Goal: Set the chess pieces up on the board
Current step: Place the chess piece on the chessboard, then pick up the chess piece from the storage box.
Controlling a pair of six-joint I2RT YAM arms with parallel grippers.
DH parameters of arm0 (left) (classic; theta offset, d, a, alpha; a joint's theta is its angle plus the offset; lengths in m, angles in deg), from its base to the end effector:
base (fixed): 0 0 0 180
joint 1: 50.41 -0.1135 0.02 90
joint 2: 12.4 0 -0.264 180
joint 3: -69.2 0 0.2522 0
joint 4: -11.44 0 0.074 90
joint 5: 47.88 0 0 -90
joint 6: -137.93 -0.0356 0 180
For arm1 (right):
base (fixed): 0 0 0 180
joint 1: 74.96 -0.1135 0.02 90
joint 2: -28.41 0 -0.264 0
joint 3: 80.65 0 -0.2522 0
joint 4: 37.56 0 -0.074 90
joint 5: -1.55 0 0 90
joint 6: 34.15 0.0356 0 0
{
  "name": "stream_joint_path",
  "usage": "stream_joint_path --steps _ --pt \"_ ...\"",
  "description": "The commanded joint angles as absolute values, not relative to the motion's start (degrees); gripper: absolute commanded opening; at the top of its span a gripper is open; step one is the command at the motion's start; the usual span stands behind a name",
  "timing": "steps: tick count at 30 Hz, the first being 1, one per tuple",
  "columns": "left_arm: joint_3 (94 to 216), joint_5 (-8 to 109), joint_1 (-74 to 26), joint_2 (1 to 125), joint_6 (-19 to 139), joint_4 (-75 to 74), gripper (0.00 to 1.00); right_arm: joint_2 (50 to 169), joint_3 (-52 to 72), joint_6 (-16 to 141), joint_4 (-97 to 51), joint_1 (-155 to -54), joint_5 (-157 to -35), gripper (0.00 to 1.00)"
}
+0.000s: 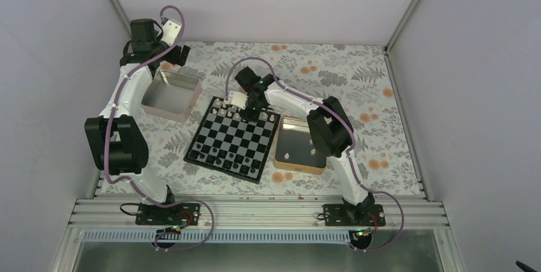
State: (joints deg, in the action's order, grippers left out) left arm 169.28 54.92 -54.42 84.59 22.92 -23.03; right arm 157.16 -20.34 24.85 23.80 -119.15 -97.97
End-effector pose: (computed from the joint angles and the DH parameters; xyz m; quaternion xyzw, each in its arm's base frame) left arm 0.3964 0.0199 0.3325 0.2116 0.8421 0.0278 0.4953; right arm 0.3335 0.3324 0.1769 -0.6103 0.7695 0.1007 0.1589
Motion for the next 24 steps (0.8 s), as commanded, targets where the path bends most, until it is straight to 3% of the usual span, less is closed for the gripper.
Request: stream_joint_path --steps 1,12,24 --pt "169.0 56.9 -54.7 82.5 22.4 -23.1 1.0 156.4 -20.0 25.8 23.3 -119.4 -97.6 0.2" --pt "169.1 56.2 -54.7 81.6 22.4 -22.7 1.0 142.8 -16.8 25.5 27.3 -118.7 -96.2 0.23" --pt "169.0 54.9 -54.7 82.2 22.3 -22.5 1.0 117.3 15.9 24.2 28.2 -105.5 -89.8 0.38"
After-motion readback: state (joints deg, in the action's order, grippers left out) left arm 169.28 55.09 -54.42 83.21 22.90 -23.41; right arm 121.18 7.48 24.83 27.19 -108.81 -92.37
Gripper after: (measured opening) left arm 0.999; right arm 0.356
